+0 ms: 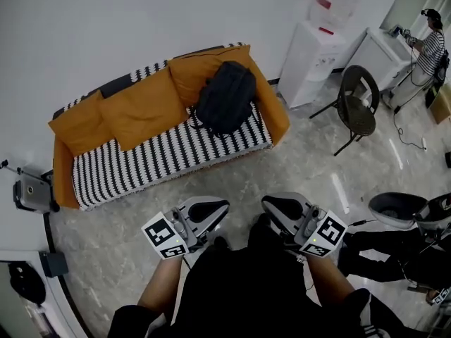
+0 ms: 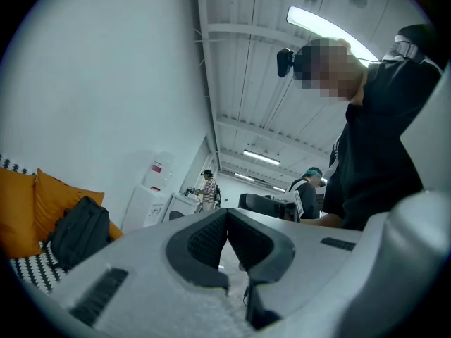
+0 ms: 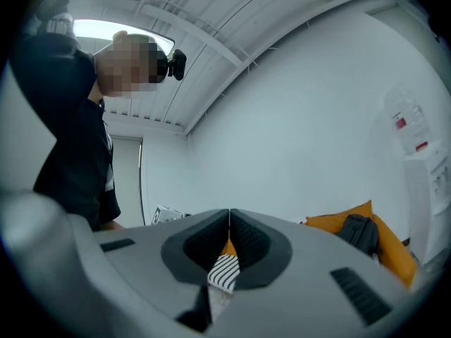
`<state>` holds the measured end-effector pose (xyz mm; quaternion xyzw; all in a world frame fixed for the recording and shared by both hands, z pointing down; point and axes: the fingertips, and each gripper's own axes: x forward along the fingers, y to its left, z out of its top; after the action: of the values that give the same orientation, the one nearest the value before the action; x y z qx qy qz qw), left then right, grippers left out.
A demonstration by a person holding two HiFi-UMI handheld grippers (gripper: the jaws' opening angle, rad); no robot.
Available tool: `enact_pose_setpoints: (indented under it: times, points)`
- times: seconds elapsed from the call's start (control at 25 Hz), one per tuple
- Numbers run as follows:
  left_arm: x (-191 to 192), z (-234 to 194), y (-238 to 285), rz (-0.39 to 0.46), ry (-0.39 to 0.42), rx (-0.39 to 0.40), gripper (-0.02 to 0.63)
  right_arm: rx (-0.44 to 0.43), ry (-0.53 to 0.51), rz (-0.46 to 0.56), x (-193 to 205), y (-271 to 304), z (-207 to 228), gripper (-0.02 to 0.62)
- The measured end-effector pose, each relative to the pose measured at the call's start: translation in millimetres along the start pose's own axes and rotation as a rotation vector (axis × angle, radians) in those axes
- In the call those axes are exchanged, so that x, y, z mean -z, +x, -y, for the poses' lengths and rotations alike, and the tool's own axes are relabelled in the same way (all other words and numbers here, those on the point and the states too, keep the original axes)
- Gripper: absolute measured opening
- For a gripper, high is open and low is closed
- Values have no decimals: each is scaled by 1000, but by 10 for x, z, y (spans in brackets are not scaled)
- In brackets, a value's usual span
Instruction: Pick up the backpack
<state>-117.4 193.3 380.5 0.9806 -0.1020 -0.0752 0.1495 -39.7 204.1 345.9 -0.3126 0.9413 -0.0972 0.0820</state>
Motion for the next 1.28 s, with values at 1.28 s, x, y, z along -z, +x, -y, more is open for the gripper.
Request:
enact_pose_setpoints:
  times: [1.28]
  points:
    - [-354, -858, 1881, 34, 71, -278, 23, -211, 95, 92, -754, -560, 2256, 28]
